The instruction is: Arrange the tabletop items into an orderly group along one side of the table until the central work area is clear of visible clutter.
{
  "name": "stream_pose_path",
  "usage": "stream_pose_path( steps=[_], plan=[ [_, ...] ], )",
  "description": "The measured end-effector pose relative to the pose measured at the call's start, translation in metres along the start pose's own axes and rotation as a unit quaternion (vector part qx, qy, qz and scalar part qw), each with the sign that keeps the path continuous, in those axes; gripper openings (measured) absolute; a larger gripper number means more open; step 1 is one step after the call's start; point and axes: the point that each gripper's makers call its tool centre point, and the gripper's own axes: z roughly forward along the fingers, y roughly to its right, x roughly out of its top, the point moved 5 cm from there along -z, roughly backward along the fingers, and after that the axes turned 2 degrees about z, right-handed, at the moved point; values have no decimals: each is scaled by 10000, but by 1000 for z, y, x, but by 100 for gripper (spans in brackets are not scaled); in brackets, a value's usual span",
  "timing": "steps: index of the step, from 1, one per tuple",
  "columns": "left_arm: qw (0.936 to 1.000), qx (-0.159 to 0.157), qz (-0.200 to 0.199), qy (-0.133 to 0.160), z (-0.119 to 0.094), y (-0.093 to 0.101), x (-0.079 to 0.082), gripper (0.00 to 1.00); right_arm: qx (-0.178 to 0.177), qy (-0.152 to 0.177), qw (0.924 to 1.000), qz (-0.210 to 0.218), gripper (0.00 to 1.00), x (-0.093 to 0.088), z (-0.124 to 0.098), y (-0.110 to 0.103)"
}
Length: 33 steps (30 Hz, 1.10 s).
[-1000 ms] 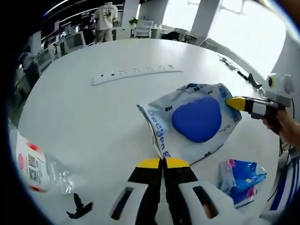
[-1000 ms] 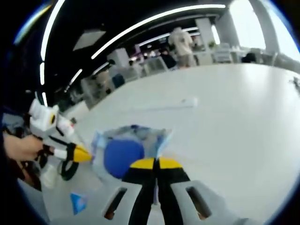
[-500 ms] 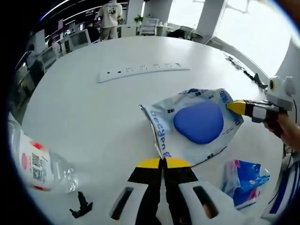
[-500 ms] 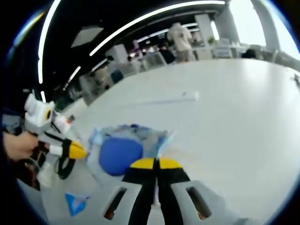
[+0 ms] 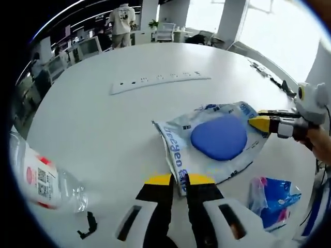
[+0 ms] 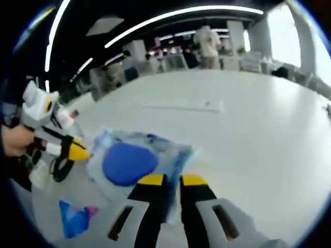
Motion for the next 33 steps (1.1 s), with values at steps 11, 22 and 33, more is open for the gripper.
stream_pose_path(
  steps=[11, 22, 33],
  plan=[
    [9967, 123, 275, 759, -17, 7, 21, 65, -267, 368, 9989, -56, 88, 6, -10, -6],
    [9964, -46, 226, 821, -28, 13, 19, 64, -199, 370, 9989, -193, 85, 9, -21, -9],
    [9933, -175, 423, 1060, -58, 21, 23, 69, -155, 604, 9976, -306, 85, 21, -41, -16]
  ],
)
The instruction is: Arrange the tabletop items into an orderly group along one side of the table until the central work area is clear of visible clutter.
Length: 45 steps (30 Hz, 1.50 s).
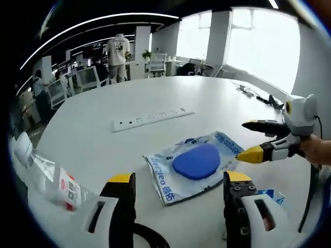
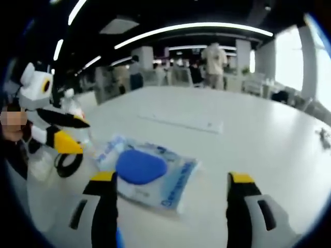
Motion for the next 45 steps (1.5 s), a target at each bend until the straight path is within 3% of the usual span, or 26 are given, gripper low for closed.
stream_pose_path(
  steps=[23, 45],
  plan=[
    [9990, 148, -207, 354, -59, -7, 3, 71, 200, 260, 9994, -117, 87, 23, -36, -35],
    [9982, 324, -223, 450, -117, -15, -15, 71, 304, 366, 9988, -139, 85, 24, -67, -70]
  ],
)
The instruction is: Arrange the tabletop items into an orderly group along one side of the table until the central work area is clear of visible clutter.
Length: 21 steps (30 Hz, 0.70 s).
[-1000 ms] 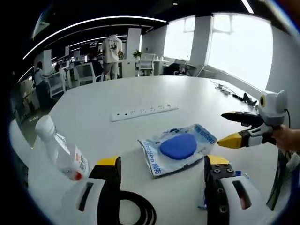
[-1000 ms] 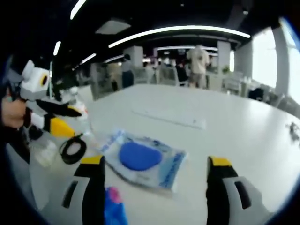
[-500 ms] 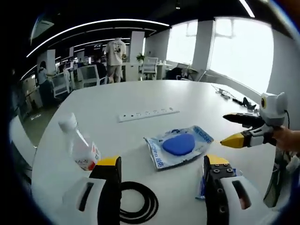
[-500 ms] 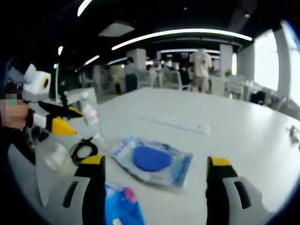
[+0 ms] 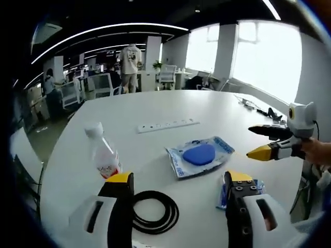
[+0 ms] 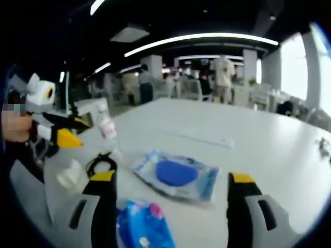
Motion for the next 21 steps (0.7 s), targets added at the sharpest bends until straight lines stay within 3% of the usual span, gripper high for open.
stream_pose_path(
  steps=[9, 21],
  plan=[
    [9999, 155, 39, 32, -29, -18, -7, 72, -26, 87, 10000, -20, 86, 6, -10, -7],
    [9997, 216, -55, 45, -51, -32, -22, 75, -7, 85, 9999, -64, 86, 6, -24, -27]
  ],
)
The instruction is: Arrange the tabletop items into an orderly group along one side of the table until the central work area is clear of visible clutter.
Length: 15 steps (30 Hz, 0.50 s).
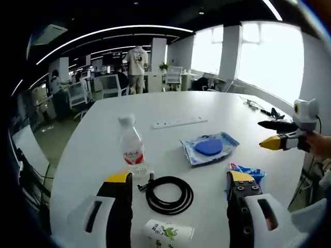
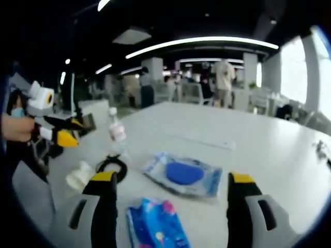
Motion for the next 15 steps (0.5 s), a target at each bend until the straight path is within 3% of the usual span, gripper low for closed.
stream_pose_path(
  steps=[15],
  plan=[
    [9999, -5, -85, -128, -25, -34, -24, 84, -65, -251, 9996, 127, 88, -21, -21, -15]
  ],
)
